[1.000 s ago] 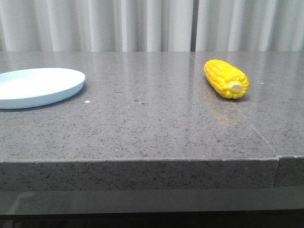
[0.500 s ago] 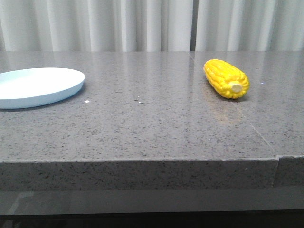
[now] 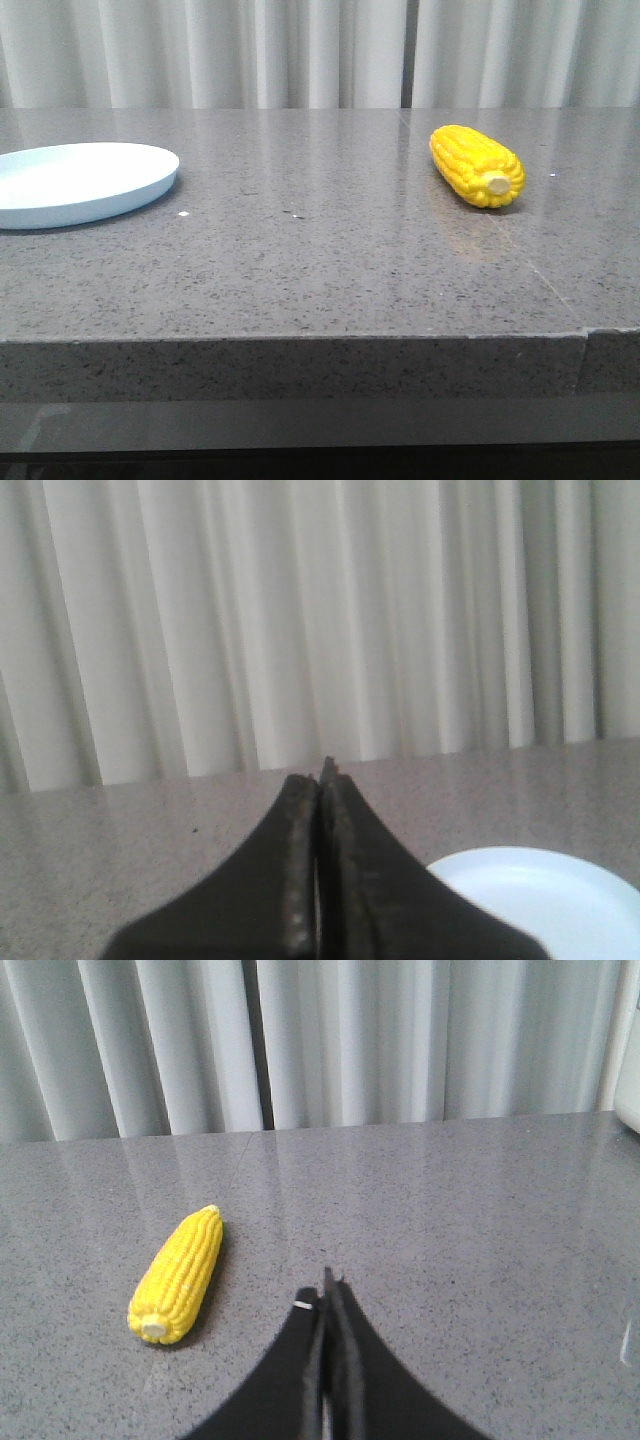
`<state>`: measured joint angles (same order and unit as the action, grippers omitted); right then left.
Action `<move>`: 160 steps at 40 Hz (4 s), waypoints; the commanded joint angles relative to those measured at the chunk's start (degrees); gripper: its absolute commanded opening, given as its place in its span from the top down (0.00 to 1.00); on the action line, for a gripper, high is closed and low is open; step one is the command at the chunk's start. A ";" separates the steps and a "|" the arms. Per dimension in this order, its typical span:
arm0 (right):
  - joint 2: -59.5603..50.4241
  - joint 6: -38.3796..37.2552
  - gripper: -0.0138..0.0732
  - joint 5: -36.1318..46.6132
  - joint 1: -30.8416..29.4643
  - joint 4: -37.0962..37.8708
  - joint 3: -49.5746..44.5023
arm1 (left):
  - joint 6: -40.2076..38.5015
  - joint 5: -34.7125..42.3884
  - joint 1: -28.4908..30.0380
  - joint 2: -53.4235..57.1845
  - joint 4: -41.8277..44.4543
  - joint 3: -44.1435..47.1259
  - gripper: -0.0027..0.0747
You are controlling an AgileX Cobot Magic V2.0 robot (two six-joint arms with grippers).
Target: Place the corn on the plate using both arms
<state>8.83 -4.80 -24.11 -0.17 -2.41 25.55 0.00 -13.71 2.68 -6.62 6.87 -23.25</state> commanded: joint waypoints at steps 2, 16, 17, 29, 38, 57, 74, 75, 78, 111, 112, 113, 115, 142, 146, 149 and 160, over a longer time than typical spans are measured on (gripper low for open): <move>7.63 0.47 0.93 3.85 -0.42 -0.04 6.30 | 0.00 0.64 -0.08 -7.33 1.22 -4.94 0.99; 13.58 0.47 0.82 4.81 -0.42 -0.04 8.11 | 0.00 2.89 -0.08 -13.27 1.11 -5.65 0.99; 13.58 0.47 0.79 4.81 -0.42 -0.04 8.11 | 0.00 3.01 -0.08 -13.27 1.11 -5.65 0.98; 13.58 0.47 0.17 4.71 -0.42 -0.04 8.11 | 0.00 3.25 -0.08 -13.27 0.28 -5.65 0.23; 13.58 0.47 0.16 4.61 -0.42 -0.04 8.11 | 0.00 3.25 -0.08 -13.27 0.28 -5.65 0.10; 13.58 0.47 0.16 4.61 -0.42 -0.04 8.11 | -0.32 -3.92 -0.46 -30.97 -5.20 -14.97 0.10; 13.58 0.47 0.16 4.61 -0.42 -0.04 8.11 | -0.32 -26.36 -5.86 -64.74 -7.74 -39.63 0.10; 13.58 0.47 0.16 4.61 -0.42 -0.04 8.11 | -0.32 -28.05 -5.86 -66.25 -7.74 -40.86 0.10; 13.58 0.47 0.16 4.61 -0.42 -0.04 8.11 | -0.32 -32.19 -5.86 -71.53 -7.74 -45.10 0.10; 13.58 0.47 0.16 4.61 -0.42 -0.04 8.11 | -0.32 -39.62 -5.86 -90.81 -10.34 -54.72 0.49; 13.58 0.47 0.16 4.61 -0.42 -0.04 8.11 | -0.32 -39.49 -5.86 -90.81 -10.34 -54.72 0.54; 13.58 0.47 0.16 4.61 -0.42 -0.04 8.11 | -0.32 -39.23 -5.86 -90.81 -10.34 -54.72 0.57; 13.58 0.47 0.16 4.61 -0.42 -0.04 8.11 | -0.32 -38.95 -5.86 -90.81 -10.34 -54.72 0.66; 13.58 0.47 0.16 4.61 -0.42 -0.04 8.11 | 6.79 -38.69 -10.35 -88.34 -29.36 -63.79 0.99; 13.58 0.47 0.16 4.61 -0.42 -0.04 8.11 | 6.79 -38.35 -13.79 -89.52 -29.72 -65.94 0.99; 13.58 0.47 0.16 4.61 -0.42 -0.04 8.11 | 6.79 -38.05 -16.20 -90.98 -30.17 -66.78 0.99; 13.58 0.47 0.16 4.61 -0.42 -0.04 8.11 | 6.79 -35.64 -20.22 -95.85 -31.05 -67.09 0.99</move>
<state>21.63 -4.80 -24.22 -0.17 -2.51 31.68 6.66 -51.84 -17.06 -104.06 -22.23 -88.35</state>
